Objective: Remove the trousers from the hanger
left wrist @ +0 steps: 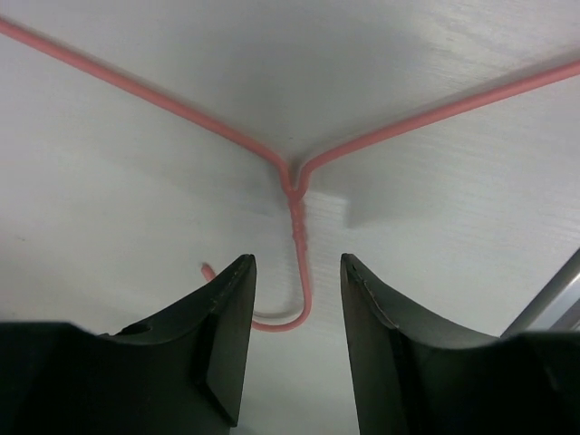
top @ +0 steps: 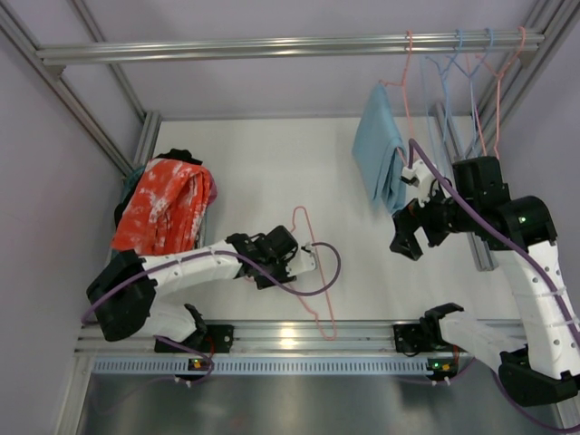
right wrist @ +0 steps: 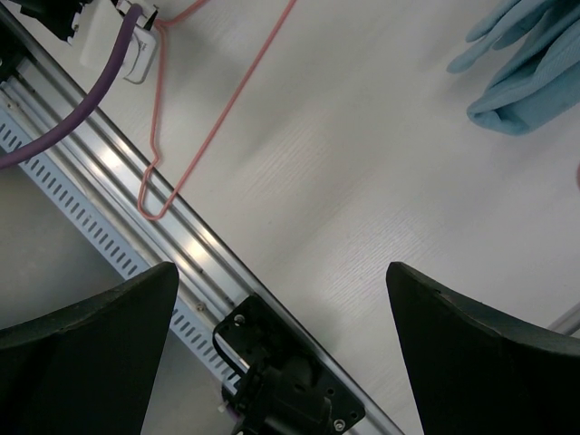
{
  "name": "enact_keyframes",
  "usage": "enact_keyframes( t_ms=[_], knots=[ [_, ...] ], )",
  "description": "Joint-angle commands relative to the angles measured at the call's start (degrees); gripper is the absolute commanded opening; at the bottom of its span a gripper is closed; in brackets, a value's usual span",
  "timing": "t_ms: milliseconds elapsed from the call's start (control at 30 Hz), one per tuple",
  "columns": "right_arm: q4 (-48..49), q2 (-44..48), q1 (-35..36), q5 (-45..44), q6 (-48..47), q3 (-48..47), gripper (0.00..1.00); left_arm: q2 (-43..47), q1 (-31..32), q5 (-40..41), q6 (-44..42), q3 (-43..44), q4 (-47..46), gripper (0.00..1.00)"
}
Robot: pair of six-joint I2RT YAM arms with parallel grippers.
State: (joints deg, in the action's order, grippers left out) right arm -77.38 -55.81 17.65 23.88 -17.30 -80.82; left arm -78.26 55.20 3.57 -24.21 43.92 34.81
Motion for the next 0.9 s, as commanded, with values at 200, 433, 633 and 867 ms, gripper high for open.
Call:
enact_keyframes(
  t_ms=[200,433,633,867],
  knots=[
    [2.3,0.8,0.8,1.1,0.5,0.6,1.00,-2.9,-0.1,-4.8,-0.1,-2.8,0.2,0.45],
    [2.5,0.6,0.8,1.5,0.5,0.7,0.99,-8.6,-0.8,-0.9,-0.3,-4.5,-3.7,0.39],
    [2.5,0.6,0.8,1.5,0.6,0.7,0.99,-9.1,-0.8,-2.3,-0.3,-4.3,-3.4,0.08],
    [5.2,2.4,0.8,4.4,2.8,3.9,0.99,-2.3,-1.6,-3.3,2.6,1.4,2.3,0.00]
  ],
)
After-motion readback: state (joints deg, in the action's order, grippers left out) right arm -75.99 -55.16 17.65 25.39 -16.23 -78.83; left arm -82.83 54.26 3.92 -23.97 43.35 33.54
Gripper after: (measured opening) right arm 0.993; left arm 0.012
